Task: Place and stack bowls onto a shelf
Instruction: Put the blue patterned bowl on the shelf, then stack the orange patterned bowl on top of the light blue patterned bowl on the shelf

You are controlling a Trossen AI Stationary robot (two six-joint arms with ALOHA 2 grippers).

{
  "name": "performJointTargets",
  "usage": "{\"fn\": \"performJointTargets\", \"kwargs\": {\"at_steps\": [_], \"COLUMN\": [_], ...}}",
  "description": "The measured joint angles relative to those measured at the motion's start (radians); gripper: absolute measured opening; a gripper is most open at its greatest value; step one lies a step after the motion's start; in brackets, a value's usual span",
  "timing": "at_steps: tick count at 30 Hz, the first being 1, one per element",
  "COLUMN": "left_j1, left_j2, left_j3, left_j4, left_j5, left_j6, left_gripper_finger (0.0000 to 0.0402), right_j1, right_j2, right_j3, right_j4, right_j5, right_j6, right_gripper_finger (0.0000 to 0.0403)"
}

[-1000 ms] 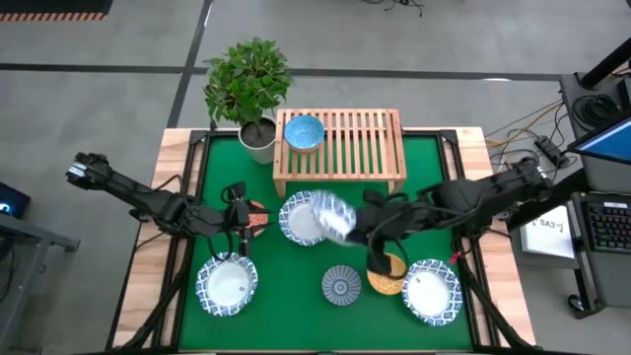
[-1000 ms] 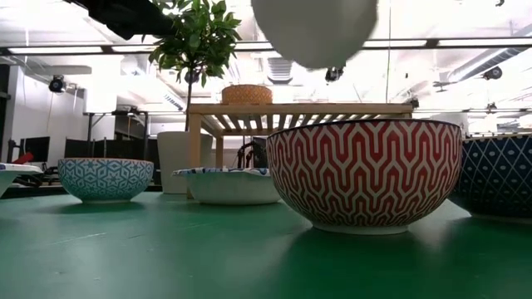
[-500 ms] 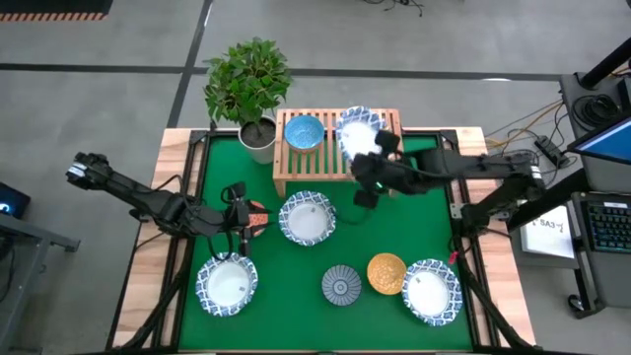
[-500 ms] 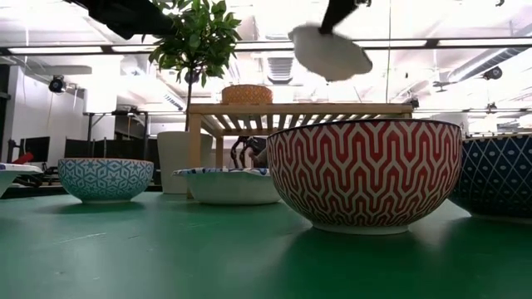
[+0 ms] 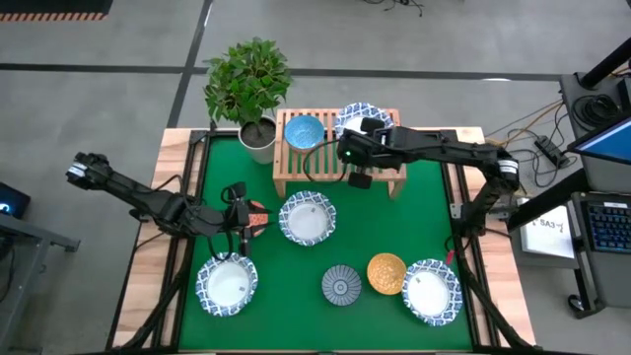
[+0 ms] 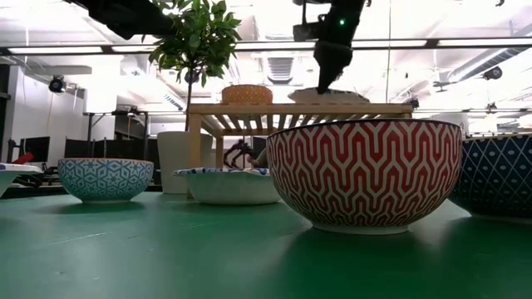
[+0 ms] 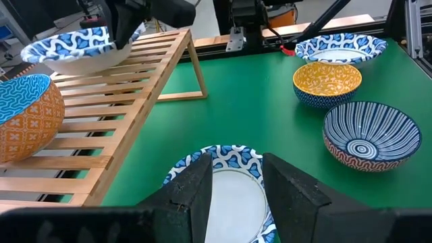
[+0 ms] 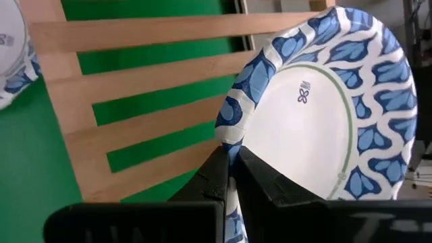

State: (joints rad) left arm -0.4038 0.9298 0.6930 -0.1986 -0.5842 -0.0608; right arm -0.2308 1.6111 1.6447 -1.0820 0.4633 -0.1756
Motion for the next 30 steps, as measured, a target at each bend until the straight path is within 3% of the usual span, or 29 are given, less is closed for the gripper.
{"fn": "performJointTargets", "kwargs": {"at_steps": [9,22,30], "left_j1": [0.000,0.000,0.000], "left_j2": [0.000,0.000,0.000], "left_j3": [0.000,0.000,0.000], "left_j4": [0.000,0.001,0.006], "left_j5": [0.000,0.000,0.000], "left_j6": [0.000,0.000,0.000], "left_gripper_finger": [0.0113,0.0113,0.0113], "right_j1": [-0.005,-0.006,0.038], "right_j2": [0.001,-0.028,-0.076], "right_j3": [0.000,0.000,0.000], "right_j4": [-0.006,-0.017,-0.097], "right_j5": [0.000,0.001,-0.001], "right_j6": [-0.011,0.005,0.126], "right_gripper_finger": [0.0017,0.0130,0.0159]}}
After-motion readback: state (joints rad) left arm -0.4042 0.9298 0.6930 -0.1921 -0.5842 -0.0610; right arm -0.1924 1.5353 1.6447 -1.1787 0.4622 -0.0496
